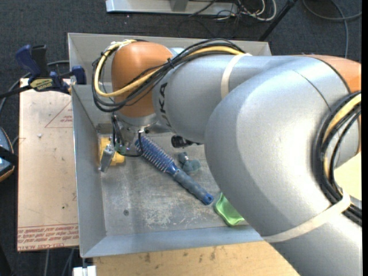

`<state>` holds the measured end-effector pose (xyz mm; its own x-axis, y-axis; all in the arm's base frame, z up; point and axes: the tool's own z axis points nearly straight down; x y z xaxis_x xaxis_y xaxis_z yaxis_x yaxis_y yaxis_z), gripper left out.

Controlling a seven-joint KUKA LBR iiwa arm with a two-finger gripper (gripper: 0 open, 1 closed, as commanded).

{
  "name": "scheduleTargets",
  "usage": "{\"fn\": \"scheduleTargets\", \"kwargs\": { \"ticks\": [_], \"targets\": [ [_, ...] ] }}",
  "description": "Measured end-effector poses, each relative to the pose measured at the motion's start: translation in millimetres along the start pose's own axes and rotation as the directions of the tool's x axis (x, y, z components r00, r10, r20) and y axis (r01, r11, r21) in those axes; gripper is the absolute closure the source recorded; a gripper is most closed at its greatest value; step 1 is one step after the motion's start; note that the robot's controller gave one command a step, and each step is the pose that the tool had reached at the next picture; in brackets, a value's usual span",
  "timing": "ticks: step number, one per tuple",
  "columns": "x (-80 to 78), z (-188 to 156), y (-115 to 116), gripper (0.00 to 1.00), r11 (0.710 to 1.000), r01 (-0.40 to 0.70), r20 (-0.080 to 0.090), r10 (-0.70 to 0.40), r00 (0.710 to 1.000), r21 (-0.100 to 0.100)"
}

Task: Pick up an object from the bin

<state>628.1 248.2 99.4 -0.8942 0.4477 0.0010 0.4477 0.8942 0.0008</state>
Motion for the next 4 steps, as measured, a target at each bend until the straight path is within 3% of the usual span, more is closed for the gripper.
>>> {"fn": "scheduleTargets", "kwargs": {
  "ticks": [1,2,3,4],
  "targets": [
    [-0.5,25.3,-2.7,0.0,0.99,-0.142,0.007,0.142,0.99,-0.002],
    [-1.7,23.7,-2.2,0.0,0.99,-0.14,0.004,0.14,0.99,-0.001],
    [-3.5,22.0,-2.2,1.0,0.99,-0.14,0.009,0.14,0.99,-0.003],
    [-4.1,19.3,-2.4,1.0,0.99,-0.139,0.004,0.139,0.99,0.001]
  ]
}}
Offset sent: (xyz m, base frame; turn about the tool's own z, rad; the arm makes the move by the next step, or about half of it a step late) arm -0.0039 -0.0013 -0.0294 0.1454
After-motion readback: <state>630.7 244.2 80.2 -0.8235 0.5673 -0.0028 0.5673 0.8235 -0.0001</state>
